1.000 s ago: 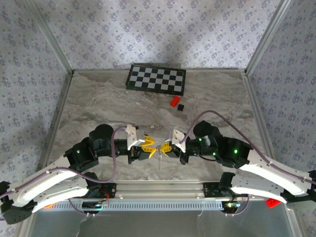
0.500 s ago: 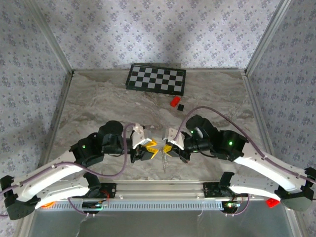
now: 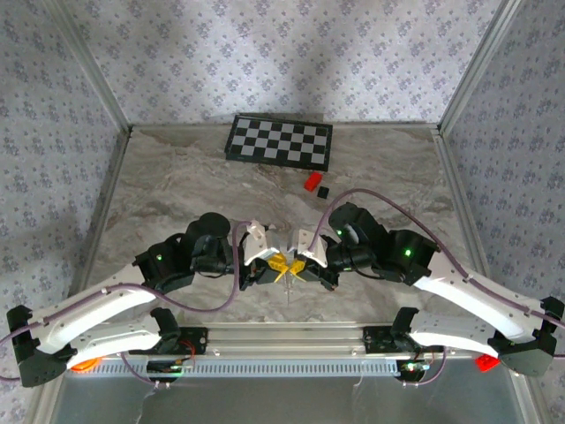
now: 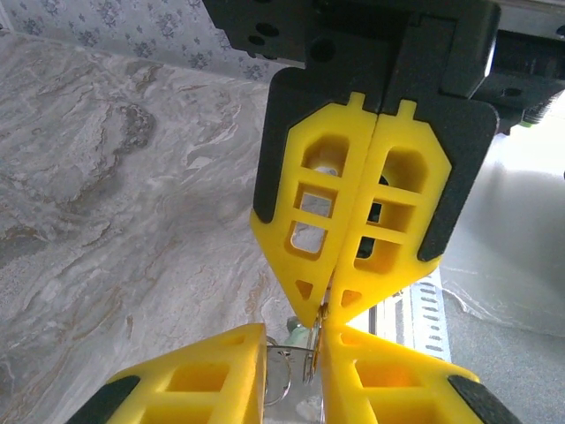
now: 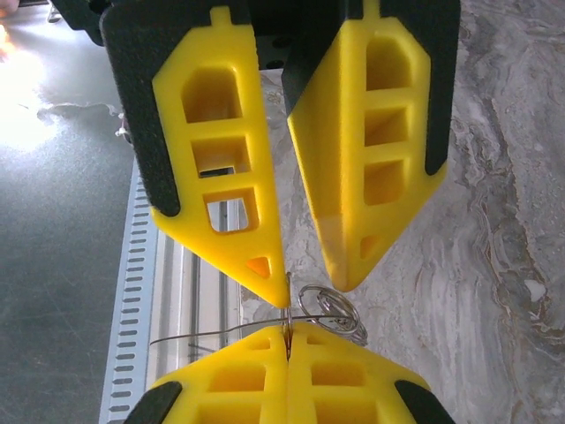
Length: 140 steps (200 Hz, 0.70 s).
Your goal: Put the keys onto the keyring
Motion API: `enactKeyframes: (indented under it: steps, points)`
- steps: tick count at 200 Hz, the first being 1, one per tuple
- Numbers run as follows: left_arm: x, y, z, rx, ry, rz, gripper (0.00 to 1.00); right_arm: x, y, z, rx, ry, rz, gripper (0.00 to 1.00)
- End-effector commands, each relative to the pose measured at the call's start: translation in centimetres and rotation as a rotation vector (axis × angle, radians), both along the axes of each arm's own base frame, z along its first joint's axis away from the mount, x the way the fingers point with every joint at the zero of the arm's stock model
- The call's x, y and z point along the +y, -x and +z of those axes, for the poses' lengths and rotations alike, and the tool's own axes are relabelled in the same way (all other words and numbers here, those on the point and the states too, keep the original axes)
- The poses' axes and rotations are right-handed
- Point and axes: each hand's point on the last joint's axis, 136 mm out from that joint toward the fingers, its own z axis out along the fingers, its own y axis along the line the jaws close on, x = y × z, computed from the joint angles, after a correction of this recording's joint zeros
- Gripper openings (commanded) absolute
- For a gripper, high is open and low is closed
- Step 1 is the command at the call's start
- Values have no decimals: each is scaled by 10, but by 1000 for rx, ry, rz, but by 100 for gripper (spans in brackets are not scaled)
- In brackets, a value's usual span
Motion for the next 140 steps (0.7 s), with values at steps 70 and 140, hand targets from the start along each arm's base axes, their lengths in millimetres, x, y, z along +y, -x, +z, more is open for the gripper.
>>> enactKeyframes:
  steps: [70,140]
  points:
    - [-5,3,0,0,1,-31,21,2,3,15,-28,-42,38,0]
    - [-6,5,0,8,18,-40,7,2,3,15,-46,-72,41,0]
